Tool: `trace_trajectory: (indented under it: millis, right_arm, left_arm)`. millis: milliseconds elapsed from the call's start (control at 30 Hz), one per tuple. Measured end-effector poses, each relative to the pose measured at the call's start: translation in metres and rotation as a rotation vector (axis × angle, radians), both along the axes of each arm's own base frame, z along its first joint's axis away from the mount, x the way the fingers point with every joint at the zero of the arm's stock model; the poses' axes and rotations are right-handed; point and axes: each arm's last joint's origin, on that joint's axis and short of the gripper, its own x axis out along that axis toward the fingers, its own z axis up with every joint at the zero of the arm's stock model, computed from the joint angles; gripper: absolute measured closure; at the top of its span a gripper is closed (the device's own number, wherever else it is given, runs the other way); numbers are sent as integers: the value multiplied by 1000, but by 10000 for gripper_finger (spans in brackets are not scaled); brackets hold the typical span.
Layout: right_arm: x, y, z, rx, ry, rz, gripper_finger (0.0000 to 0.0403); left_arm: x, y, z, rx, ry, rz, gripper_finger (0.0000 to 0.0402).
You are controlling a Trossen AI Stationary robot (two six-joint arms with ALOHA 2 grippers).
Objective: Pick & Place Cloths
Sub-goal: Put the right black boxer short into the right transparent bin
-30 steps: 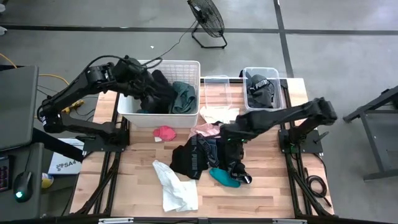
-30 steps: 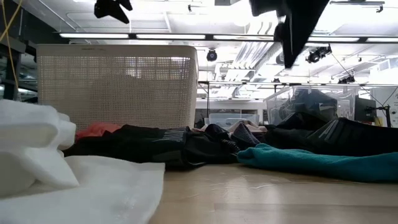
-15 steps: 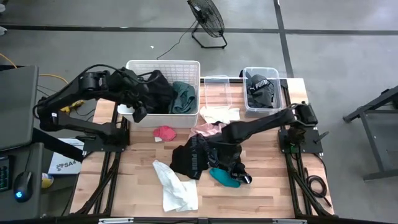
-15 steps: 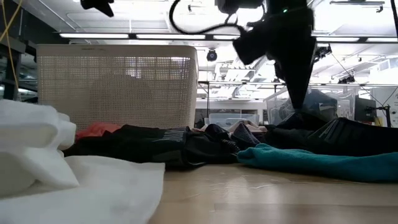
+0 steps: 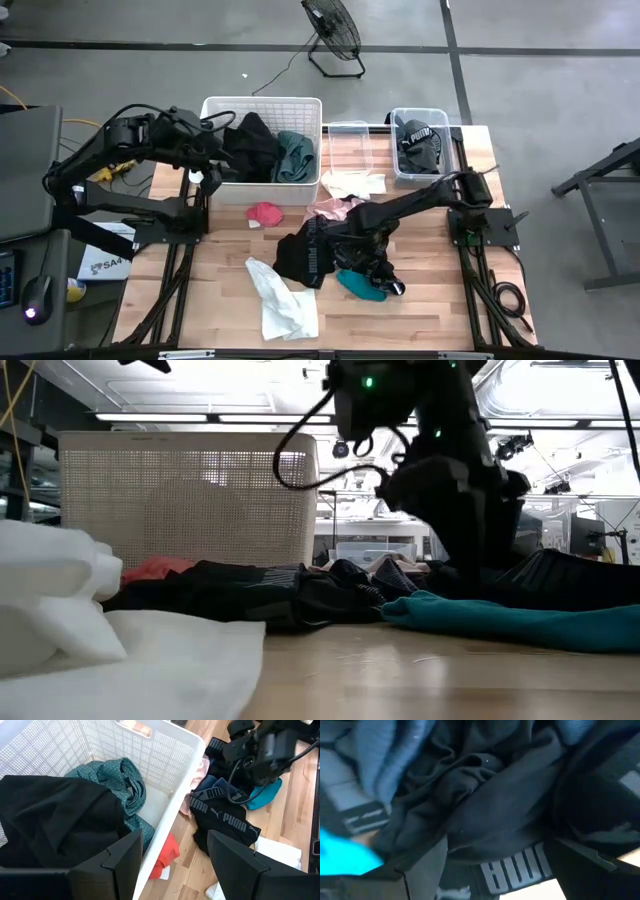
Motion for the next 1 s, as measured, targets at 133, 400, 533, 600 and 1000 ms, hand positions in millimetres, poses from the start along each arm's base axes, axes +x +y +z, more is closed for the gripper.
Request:
trace_trajectory:
  millis: [133, 400, 533, 600, 1000]
  right_arm:
    - [1, 0, -11, -7, 36, -43, 82]
    - [-8, 1, -25, 47, 97, -108, 114]
    - [-12, 2, -32, 97, 98, -127, 173]
    - [-13, 2, -33, 108, 109, -135, 210]
    - [-20, 1, 0, 120, 36, -180, 375]
  left_arm:
    - [-2, -1, 1, 2, -6, 0, 186]
    - [-3, -1, 1, -1, -5, -2, 186]
    - [-3, -1, 1, -2, -5, -3, 186]
    - [-3, -1, 1, -2, -5, -3, 186]
    - [-3, -1, 1, 11, -1, -16, 186]
